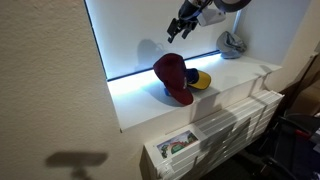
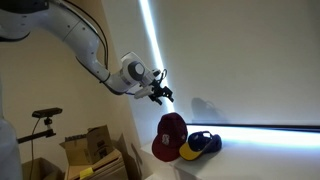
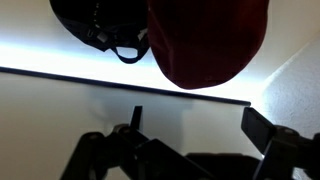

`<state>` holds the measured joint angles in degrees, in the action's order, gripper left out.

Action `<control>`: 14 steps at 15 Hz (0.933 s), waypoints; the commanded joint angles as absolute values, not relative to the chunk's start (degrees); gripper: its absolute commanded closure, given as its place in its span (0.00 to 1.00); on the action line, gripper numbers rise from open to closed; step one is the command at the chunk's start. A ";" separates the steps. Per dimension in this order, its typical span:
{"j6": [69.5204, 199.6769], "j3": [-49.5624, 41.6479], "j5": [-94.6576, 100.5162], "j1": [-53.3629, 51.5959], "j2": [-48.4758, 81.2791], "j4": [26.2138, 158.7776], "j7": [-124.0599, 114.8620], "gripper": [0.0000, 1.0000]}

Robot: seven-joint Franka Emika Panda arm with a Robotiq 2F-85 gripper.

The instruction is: Place the maroon on the windowsill

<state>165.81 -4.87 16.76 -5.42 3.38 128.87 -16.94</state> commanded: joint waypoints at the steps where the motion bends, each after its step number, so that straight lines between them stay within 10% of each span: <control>1: 165.92 -5.23 16.87 -5.42 3.38 128.87 -17.05 0.00; 14: 156.70 -0.84 1.32 -3.56 5.36 127.91 -7.27 0.00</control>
<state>161.20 -2.11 3.35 -4.82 4.41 128.95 -8.39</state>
